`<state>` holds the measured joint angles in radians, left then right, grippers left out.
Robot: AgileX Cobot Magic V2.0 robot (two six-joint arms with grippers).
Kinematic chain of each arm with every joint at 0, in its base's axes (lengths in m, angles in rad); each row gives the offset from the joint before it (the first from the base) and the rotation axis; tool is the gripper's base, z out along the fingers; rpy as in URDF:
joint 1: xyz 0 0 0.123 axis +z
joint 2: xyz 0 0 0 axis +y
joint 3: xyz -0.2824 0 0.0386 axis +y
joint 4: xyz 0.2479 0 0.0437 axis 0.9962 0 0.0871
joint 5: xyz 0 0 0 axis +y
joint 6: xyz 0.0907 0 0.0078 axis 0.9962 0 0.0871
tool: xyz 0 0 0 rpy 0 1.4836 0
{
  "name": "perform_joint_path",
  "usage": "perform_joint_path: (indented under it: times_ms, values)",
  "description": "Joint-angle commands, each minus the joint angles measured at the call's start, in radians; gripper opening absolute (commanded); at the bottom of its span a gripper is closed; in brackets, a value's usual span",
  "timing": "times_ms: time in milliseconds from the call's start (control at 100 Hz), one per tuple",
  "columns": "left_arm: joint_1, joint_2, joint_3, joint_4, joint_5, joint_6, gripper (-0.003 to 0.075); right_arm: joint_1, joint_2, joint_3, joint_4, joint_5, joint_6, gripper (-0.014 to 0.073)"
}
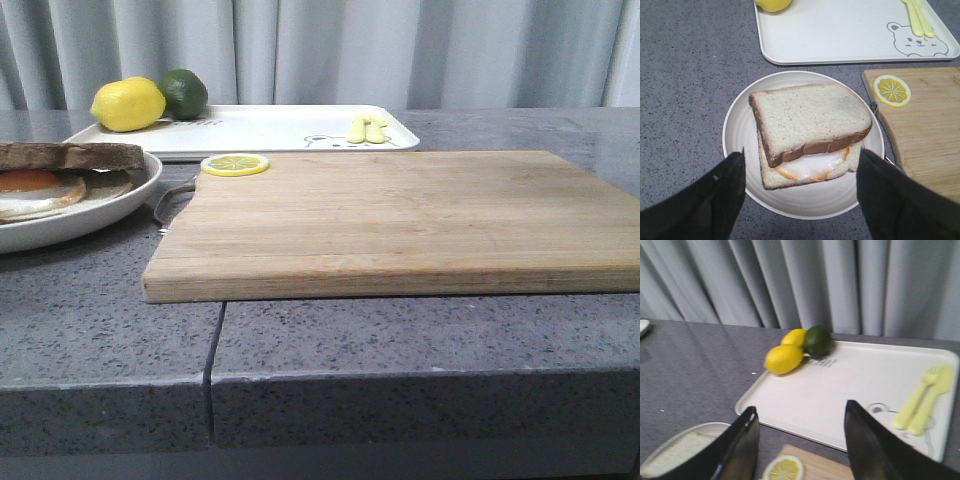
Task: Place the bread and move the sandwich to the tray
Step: 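Withdraw the right gripper away from the plate, then grasp the rim of the white sandwich plate with the left gripper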
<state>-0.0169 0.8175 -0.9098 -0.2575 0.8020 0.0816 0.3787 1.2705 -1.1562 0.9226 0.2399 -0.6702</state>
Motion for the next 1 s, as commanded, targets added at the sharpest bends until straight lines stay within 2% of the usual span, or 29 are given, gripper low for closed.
perform_joint_path:
  times_ms: [0, 220, 560, 770, 990]
  values:
    - [0.001, 0.0, -0.035, -0.021, -0.058, -0.004, 0.0438, -0.074, -0.114, 0.035, -0.095, -0.021, 0.029, 0.0403]
    - [0.001, 0.0, -0.035, -0.021, -0.058, -0.004, 0.0438, -0.219, -0.328, 0.222, -0.3, -0.031, 0.131, 0.0403]
    - [0.001, 0.0, -0.035, -0.021, -0.058, -0.004, 0.0438, -0.228, -0.658, 0.528, -0.545, -0.13, 0.263, 0.0403]
    - [0.001, 0.0, -0.035, -0.021, -0.058, -0.004, 0.0438, -0.228, -0.804, 0.668, -0.558, -0.164, 0.268, 0.0403]
    - [0.001, 0.0, -0.035, -0.021, -0.058, -0.004, 0.0438, -0.228, -0.848, 0.725, -0.558, -0.179, 0.267, 0.0403]
